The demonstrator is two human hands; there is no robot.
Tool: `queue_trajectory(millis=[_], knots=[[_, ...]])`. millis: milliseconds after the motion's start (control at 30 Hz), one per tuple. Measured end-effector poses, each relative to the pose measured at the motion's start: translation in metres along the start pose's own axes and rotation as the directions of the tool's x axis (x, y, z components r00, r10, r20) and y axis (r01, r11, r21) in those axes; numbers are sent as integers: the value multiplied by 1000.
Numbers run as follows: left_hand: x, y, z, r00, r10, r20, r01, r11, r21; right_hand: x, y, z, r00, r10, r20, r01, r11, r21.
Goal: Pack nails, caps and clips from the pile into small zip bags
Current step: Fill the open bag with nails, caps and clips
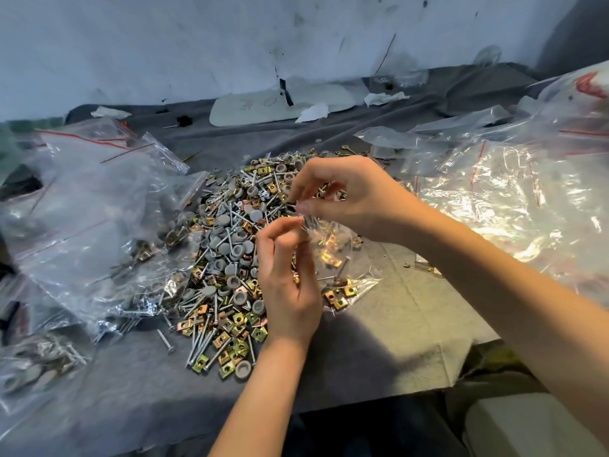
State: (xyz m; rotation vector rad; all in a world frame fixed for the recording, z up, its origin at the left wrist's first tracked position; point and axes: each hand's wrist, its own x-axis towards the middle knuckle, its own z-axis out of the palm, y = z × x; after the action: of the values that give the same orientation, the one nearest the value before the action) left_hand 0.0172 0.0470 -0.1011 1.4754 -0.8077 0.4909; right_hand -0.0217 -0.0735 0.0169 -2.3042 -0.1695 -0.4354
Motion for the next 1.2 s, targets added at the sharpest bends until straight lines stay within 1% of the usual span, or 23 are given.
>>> queue_trajectory(millis=[67,100,167,200,233,267,300,367,400,467,533,567,633,733,867,933,1000,1100,1200], knots=[[0,-1,0,1000,-13,0,13,1000,-1,-1,3,-2,1000,2,-22,-2,1000,21],[-1,-1,0,1000,-15,-1,15,1000,-6,-1,6,-4,998,9,-62,-7,999,43],[-1,-1,0,1000,-18,-6,18,1000,-11,1,16,-10,977,30,-213,-15,997,74],[-1,-2,0,1000,-26,-12,26,1000,-13,3,24,-12,950,53,-307,-31,997,76],[0,-2,1,999,-42,-21,42,999,-16,5,34,-14,917,90,-389,-68,995,69],[0,-2,2,998,-62,-32,61,998,-20,6,44,-14,888,142,-438,-134,990,48],[0,-2,3,996,-76,-44,76,997,-20,7,56,-14,872,204,-445,-223,975,10],[0,-3,3,995,-81,-60,81,997,-7,2,82,-8,876,337,-346,-388,917,-88],[0,-3,3,995,-80,-63,80,997,-2,-2,93,-2,878,389,-281,-435,891,-127],[0,-4,3,994,-82,-66,83,997,1,-10,109,11,873,441,-208,-476,865,-159],[0,-5,3,994,-83,-68,83,997,1,-11,114,21,875,435,-213,-472,865,-168],[0,-5,3,994,-83,-68,83,997,-1,-10,114,24,885,409,-223,-452,871,-192],[1,-6,2,993,-91,-71,90,996,-15,-5,114,29,920,329,-214,-382,875,-297],[1,-5,2,992,-95,-81,94,995,-16,-1,115,29,966,227,-126,-260,835,-485],[1,-6,2,991,-102,-87,103,995,8,5,111,23,993,121,-1,-94,769,-633],[0,-6,2,991,-106,-84,107,994,8,7,109,18,991,116,62,-46,747,-663],[0,-7,2,991,-108,-81,109,994,9,5,111,14,986,124,110,-22,755,-656],[0,-8,3,990,-118,-81,118,993,-5,1,111,12,980,140,140,-19,769,-639],[1,-9,3,989,-124,-79,122,992,-19,4,108,11,966,188,177,-31,764,-644]])
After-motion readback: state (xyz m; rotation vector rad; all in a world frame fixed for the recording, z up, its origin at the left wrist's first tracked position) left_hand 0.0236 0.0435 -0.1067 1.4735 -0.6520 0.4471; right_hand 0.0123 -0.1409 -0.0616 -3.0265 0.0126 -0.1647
